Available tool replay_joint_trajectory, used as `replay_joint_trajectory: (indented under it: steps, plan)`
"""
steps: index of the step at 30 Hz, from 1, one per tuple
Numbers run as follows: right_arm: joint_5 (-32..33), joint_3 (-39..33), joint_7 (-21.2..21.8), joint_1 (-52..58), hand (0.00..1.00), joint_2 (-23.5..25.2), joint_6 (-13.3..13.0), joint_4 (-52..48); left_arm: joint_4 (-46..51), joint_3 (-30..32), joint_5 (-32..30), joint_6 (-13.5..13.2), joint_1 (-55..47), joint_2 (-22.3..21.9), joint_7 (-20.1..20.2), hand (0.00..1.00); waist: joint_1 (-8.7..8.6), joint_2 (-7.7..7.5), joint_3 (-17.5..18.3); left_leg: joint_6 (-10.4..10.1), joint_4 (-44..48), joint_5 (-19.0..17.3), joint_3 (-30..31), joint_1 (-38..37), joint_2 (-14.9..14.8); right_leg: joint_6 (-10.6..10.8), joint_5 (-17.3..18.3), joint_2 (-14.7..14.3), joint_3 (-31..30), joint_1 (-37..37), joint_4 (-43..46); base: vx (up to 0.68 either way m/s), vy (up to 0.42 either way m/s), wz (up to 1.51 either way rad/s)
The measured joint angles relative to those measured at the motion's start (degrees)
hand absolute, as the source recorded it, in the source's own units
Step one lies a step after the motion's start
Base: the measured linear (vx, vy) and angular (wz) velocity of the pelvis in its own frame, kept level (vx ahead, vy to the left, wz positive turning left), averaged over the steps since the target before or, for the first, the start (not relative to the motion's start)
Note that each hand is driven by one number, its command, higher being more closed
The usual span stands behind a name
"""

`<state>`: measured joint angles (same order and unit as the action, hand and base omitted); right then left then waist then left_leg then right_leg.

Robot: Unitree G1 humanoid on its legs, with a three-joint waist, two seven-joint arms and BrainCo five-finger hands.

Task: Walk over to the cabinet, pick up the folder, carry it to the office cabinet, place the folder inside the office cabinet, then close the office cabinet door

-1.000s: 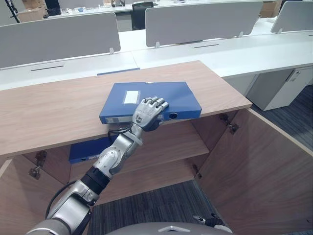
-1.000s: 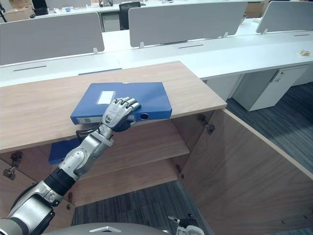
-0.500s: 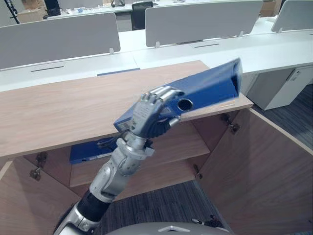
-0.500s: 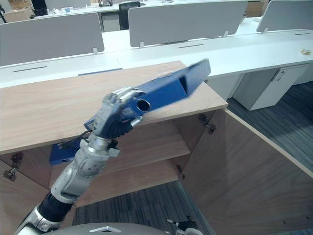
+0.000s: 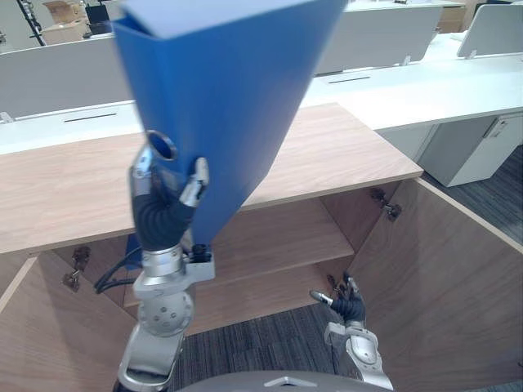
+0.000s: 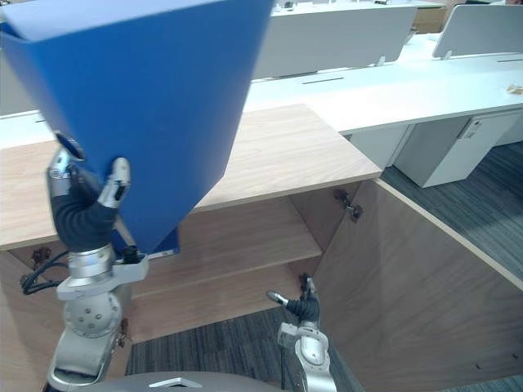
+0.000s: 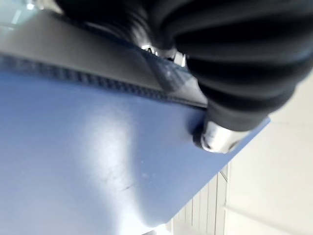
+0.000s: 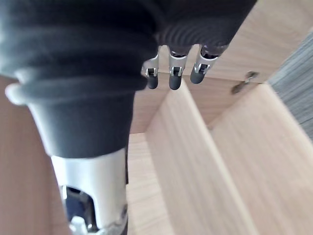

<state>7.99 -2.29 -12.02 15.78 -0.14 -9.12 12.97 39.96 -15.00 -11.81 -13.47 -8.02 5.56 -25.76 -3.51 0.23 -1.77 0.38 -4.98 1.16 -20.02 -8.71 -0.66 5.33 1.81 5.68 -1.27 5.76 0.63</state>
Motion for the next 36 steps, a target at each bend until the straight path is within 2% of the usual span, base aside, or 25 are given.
replay_joint_trajectory:
  steps: [6,9,13,17,22,27,36]
  plan:
    - [2.60,0.02,0.02,3.84,0.00,2.65,-2.40,-14.72,2.42,4.19,7.68,-1.07,-5.57,-1.56,0.22,1.00,-0.16,-0.16,-0.09,-0.02,0.02,-0.15,-0.32,0.11,-0.03,0.13,-0.46,-0.03,-0.19,-0.16,-0.31,0.01,0.000,-0.02]
    - [3.16,-0.07,0.07,4.20,0.00,3.02,-3.87,-23.42,4.01,6.05,11.38,-1.87,-6.95,-1.71,1.78,1.00,-0.23,-0.41,-0.25,-0.02,0.04,-0.23,-0.43,0.10,0.00,0.27,-0.57,-0.08,-0.44,-0.18,-0.42,0.00,0.000,-0.01]
    - [1.87,-0.22,-0.10,2.31,0.00,2.83,-5.92,-34.10,4.26,8.89,14.03,-2.90,-7.30,-1.68,5.00,1.00,-0.19,-0.90,-0.54,0.06,0.38,-0.24,-0.89,-0.13,0.12,0.39,-0.98,-0.15,-1.11,-0.19,-0.55,0.01,0.003,-0.07]
    - [-1.79,-0.09,-0.97,-2.48,0.00,1.83,-7.57,-39.19,4.17,9.47,15.10,-3.06,-7.28,-1.60,7.60,1.00,-0.15,-1.02,-0.64,0.14,0.37,-0.50,-1.43,-0.33,0.24,0.44,-1.24,-0.08,-1.42,-0.15,-0.83,-0.02,0.003,-0.07]
    - [-3.30,0.17,-0.94,-7.03,0.00,0.80,-8.63,-39.79,3.61,9.50,16.80,-3.77,-7.23,-1.55,9.94,1.00,0.04,-1.00,-0.67,0.14,0.37,-0.52,-1.55,-0.39,0.26,0.45,-1.24,-0.07,-1.47,-0.16,-0.83,0.00,0.000,-0.01]
    - [-2.90,1.86,-0.16,-11.78,0.00,-2.86,-8.71,-39.79,0.64,9.36,20.10,-4.64,-7.08,-1.48,12.60,1.00,0.28,-1.04,-0.75,0.16,0.37,-0.51,-1.49,-0.38,0.31,0.45,-1.24,-0.04,-1.46,-0.15,-0.86,0.00,0.000,0.00]
    - [7.08,3.19,8.18,-17.51,0.00,-10.34,-9.29,-38.26,-3.55,8.02,26.59,-4.63,-5.50,1.00,20.64,1.00,1.64,-1.45,-1.14,0.76,0.09,-0.10,-0.29,0.36,0.56,0.51,-1.29,0.17,-0.54,0.02,-1.02,0.00,-0.006,0.07]
